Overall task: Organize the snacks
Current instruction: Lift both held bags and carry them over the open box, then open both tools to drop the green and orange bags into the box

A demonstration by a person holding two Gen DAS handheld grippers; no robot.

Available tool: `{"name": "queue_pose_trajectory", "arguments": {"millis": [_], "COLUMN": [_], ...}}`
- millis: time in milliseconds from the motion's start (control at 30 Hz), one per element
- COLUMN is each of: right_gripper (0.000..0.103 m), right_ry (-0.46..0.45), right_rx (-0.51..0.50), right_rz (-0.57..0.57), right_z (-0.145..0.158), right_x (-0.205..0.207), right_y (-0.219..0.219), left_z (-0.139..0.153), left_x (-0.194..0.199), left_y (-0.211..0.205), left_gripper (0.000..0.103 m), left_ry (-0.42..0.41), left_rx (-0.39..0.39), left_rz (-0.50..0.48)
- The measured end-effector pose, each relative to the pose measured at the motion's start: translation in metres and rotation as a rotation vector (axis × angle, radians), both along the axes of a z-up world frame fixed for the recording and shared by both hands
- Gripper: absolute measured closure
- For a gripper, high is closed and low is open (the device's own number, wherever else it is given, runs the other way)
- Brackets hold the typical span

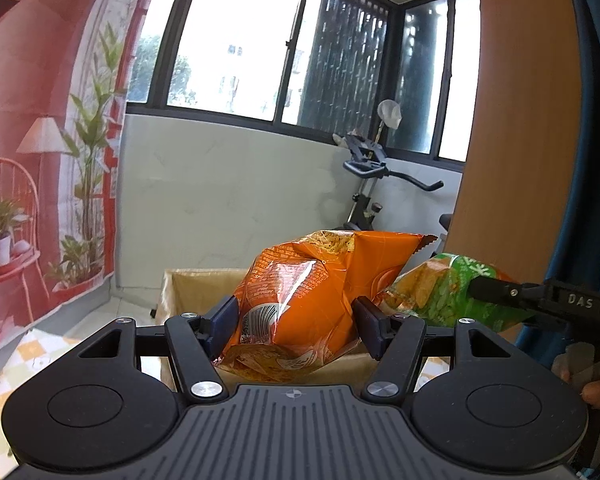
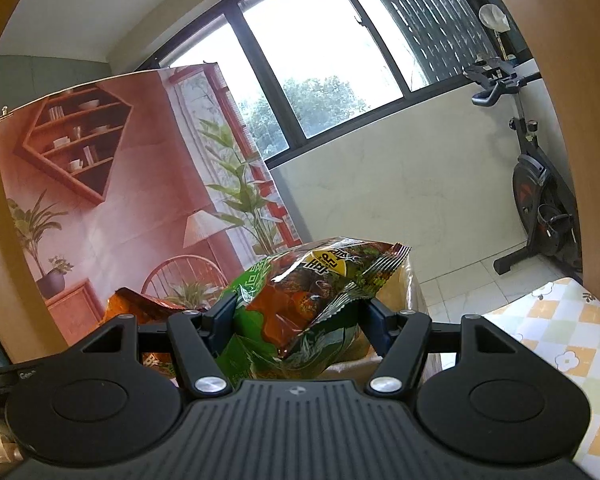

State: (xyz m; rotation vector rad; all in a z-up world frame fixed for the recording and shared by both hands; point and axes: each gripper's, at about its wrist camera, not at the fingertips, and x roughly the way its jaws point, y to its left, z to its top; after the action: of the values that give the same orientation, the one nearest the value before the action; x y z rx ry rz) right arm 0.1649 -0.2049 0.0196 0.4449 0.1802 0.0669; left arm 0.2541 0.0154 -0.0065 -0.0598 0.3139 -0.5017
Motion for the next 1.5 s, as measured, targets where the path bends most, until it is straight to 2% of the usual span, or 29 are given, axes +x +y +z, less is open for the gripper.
{"name": "queue_pose_trajectory", "arguments": {"millis": [233,500,833,933,1100,1333,1500], "right_gripper": [0.037,0.037,0.037,0.037,0.037,0.036,0.032], "right_ry": [0.011,0.027,0.041,0.067,0.142,0.212,0.259], "right_rx": [-0.005,-0.035,-0.076,-0.12,-0.273,-0.281,-0.281], "right_rz": [-0.002,0.021,0.081,0.111,0.129,0.168,0.151], "right_z": [0.001,-0.007,-0.019,-0.025,-0.039,-0.058,-0.059], "right_x": [0.024,0.06,0.119,0.138,0.164,0.183,0.189], "right_y": [-0.015,-0.027,-0.027,-0.017,0.003,0.01,0.011], "left_z": [0.008,0.013,0.007,0.0,-0.007,-0.014,-0.013], "left_x": [0.022,0.061,0.111,0.124,0.136,0.15,0.156], "left_y": [-0.015,-0.03,-0.029,-0.028,-0.027,-0.032,-0.039], "left_gripper": [0.037,0.037,0.037,0.037,0.037,0.035,0.03], "left_ry": [-0.014,0.009,0.104,0.147,0.194,0.233,0.213], "left_rx": [0.023,0.061,0.083,0.086,0.1,0.111,0.147], "left_rz": [-0.024,-0.033,-0.01,-0.006,-0.004,-0.011,-0.006]}}
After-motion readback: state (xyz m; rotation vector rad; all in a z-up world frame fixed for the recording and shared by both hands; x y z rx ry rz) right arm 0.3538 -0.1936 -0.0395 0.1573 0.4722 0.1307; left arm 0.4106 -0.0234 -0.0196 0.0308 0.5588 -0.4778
